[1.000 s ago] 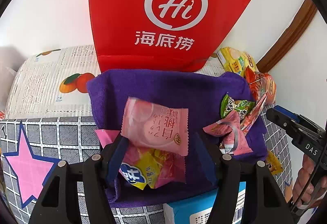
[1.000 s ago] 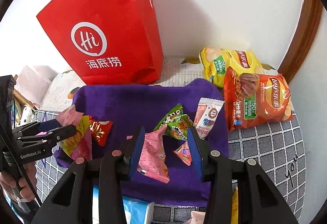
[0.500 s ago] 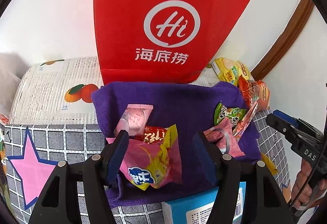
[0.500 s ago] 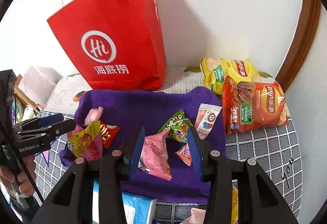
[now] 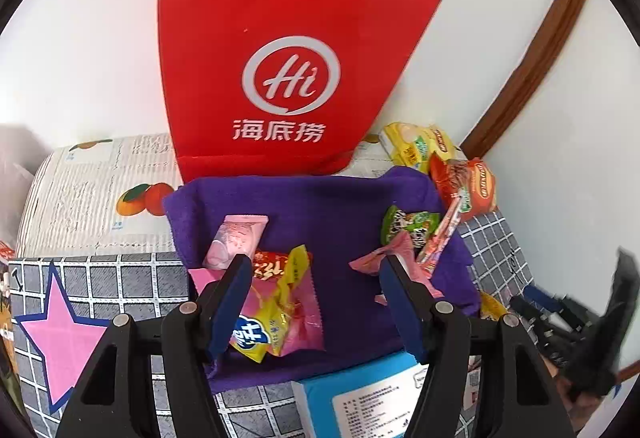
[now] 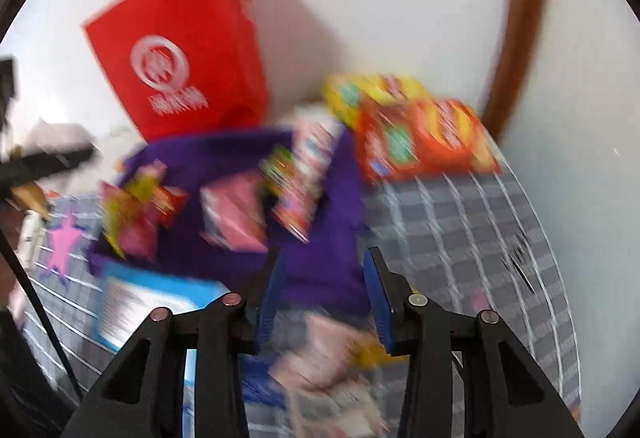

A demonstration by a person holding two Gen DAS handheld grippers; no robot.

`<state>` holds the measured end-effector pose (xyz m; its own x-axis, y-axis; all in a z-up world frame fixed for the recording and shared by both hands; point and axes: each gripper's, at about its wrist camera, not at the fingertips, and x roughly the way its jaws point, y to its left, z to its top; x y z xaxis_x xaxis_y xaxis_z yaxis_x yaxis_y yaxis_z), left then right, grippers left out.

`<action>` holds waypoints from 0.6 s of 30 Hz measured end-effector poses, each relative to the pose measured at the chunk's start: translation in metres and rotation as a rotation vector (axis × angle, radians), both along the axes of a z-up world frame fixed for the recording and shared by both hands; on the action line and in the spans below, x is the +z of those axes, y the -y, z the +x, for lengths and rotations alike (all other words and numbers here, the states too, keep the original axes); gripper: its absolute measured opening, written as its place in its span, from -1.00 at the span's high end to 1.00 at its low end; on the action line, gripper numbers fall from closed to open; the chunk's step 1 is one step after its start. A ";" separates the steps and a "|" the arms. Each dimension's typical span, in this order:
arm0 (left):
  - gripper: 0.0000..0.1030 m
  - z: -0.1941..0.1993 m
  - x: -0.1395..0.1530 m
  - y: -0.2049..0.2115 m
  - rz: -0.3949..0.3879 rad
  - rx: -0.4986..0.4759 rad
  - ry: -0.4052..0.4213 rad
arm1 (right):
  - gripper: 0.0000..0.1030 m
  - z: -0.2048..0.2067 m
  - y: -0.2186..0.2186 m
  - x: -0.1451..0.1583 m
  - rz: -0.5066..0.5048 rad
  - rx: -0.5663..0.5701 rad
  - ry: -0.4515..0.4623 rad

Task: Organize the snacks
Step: 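Move the right tool to the yellow chip bag on the bed and grasp it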

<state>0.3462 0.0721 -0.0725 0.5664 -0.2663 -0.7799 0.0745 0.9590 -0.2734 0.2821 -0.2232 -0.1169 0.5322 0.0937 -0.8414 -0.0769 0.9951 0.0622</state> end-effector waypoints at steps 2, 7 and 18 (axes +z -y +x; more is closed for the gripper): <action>-0.24 -0.002 0.003 0.003 -0.001 -0.009 0.005 | 0.23 -0.011 0.014 -0.012 0.009 -0.024 -0.021; -0.24 -0.008 0.008 0.010 0.002 -0.030 0.020 | 0.04 -0.023 0.035 -0.037 -0.015 -0.095 -0.039; -0.25 -0.008 0.010 0.008 0.004 -0.024 0.019 | -0.14 -0.009 0.021 -0.088 -0.233 -0.097 -0.048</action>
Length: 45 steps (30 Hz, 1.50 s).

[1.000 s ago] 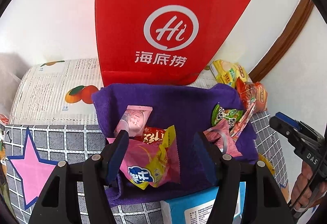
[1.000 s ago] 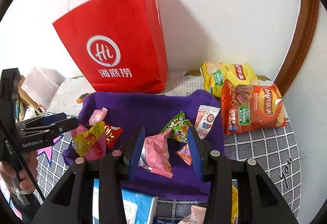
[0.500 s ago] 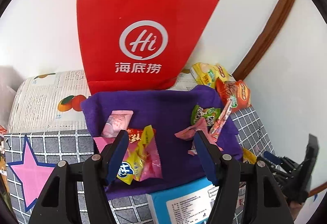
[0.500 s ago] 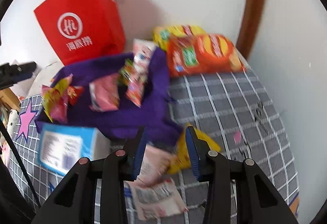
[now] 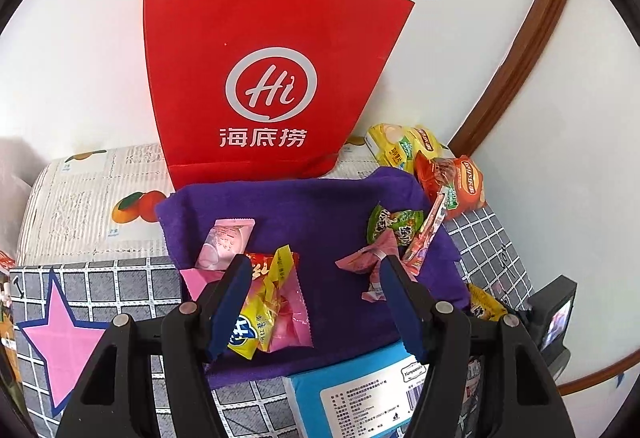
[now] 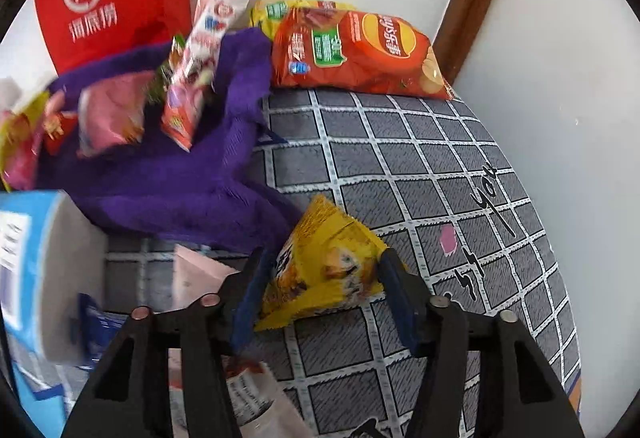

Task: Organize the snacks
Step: 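Move the right tool to the yellow chip bag on the bed and grasp it, then lift the yellow chip bag with the right tool while the left tool grasps a white packet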

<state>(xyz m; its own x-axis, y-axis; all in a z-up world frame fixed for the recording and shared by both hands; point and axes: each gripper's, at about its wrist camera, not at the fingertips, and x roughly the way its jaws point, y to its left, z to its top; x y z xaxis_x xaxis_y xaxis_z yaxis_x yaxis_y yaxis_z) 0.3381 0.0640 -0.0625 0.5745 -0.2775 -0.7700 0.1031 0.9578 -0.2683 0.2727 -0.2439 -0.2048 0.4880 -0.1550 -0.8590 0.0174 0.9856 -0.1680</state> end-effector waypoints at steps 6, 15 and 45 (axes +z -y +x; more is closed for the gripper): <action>-0.25 -0.001 0.000 0.003 0.006 -0.005 0.000 | 0.04 -0.008 0.000 0.002 -0.005 0.029 0.047; -0.25 -0.015 0.008 0.023 0.034 -0.046 0.023 | 0.08 -0.043 0.010 0.039 0.145 0.029 0.116; -0.25 -0.171 -0.021 0.090 0.121 -0.195 -0.001 | 0.12 -0.158 0.006 0.064 0.406 0.026 0.092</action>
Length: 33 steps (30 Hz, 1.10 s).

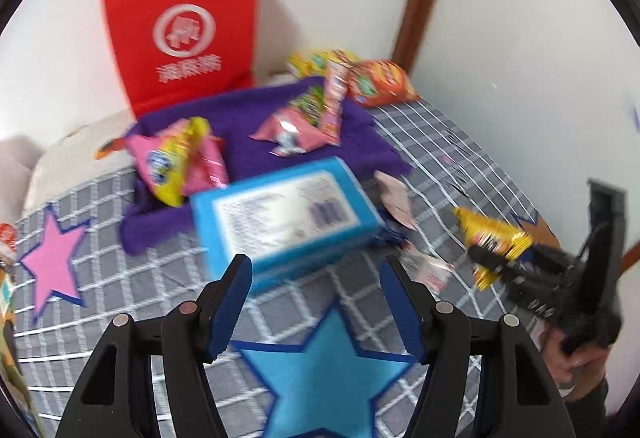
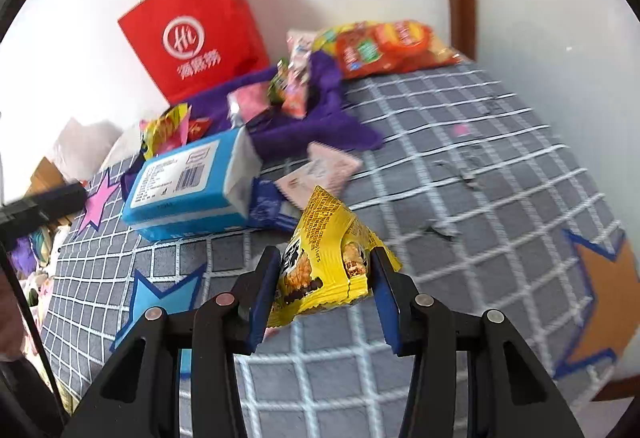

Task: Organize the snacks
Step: 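Lift the yellow chip bag with the right tool while the left tool grasps a white packet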

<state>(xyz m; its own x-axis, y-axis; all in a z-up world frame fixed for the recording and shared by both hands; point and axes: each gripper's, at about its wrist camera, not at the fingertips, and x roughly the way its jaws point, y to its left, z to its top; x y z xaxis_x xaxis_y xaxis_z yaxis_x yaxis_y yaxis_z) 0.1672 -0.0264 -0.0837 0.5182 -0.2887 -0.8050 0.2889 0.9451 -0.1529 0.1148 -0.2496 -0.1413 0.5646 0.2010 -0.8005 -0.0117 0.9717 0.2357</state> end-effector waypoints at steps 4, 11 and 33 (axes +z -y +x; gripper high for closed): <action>-0.33 -0.003 -0.021 0.034 -0.010 -0.072 -0.030 | 0.12 -0.017 0.024 0.011 -0.033 -0.026 0.022; -0.42 -0.006 -0.059 0.086 0.058 -0.180 -0.054 | 0.12 -0.040 0.058 0.012 -0.127 -0.067 0.044; -0.20 0.014 -0.109 0.128 0.113 -0.325 -0.065 | 0.12 -0.041 0.075 -0.031 -0.078 -0.082 -0.038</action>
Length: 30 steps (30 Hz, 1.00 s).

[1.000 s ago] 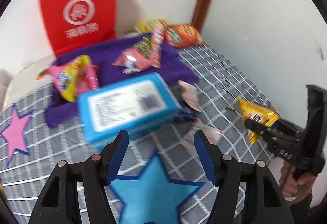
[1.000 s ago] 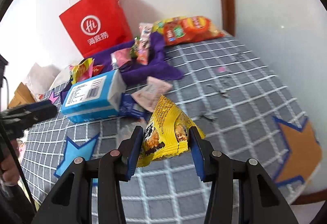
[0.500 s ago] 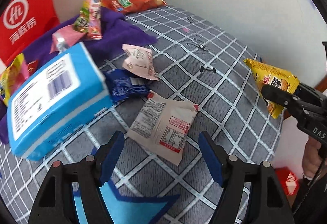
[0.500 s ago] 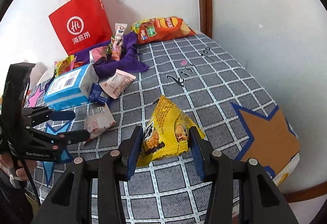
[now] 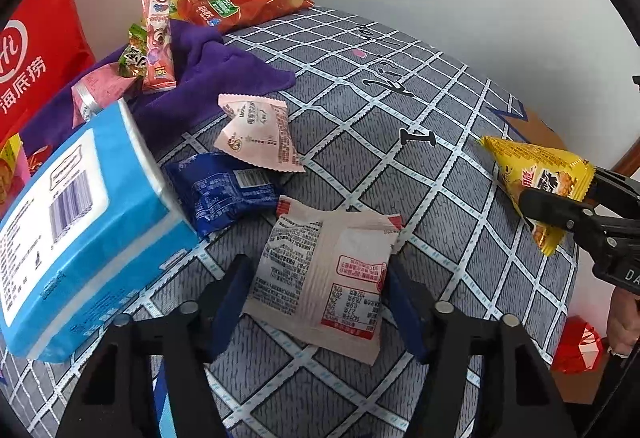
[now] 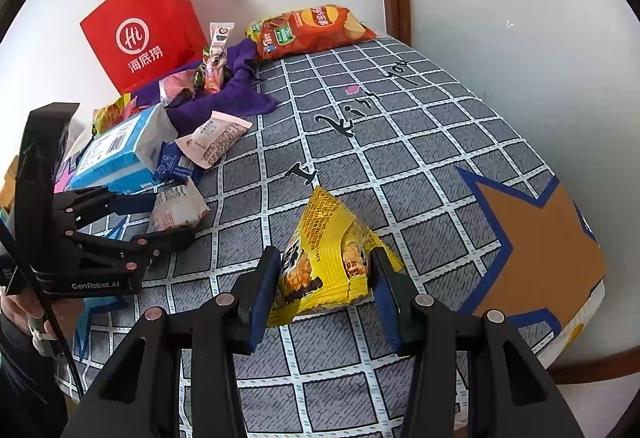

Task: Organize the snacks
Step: 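Lift the yellow chip bag with the right tool while the left tool grasps a white packet, then carry the yellow chip bag and white packet over the purple towel with both tools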

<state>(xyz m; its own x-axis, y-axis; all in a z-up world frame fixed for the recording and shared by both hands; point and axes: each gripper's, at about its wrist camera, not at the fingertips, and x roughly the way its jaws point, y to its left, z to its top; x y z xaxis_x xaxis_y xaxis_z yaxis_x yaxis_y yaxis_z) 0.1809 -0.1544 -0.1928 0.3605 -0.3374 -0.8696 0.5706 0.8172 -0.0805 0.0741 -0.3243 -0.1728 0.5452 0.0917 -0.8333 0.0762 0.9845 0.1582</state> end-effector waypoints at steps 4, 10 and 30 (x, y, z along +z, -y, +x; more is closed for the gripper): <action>-0.18 -0.005 0.011 -0.013 -0.047 0.014 -0.018 | 0.12 0.003 -0.009 0.006 0.000 0.012 0.005; -0.18 -0.015 0.039 -0.046 -0.135 0.048 -0.019 | 0.12 0.010 -0.032 0.021 -0.022 0.039 0.028; -0.18 0.045 0.134 -0.174 -0.193 0.349 0.139 | 0.12 0.092 -0.110 0.090 -0.046 0.147 0.129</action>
<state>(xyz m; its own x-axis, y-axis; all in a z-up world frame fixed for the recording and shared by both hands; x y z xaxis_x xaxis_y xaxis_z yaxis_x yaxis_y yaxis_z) 0.2258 0.0197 -0.0590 0.5916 -0.3258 -0.7375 0.2782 0.9410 -0.1926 0.1665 -0.2145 -0.0830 0.6316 0.1414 -0.7623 -0.0867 0.9899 0.1119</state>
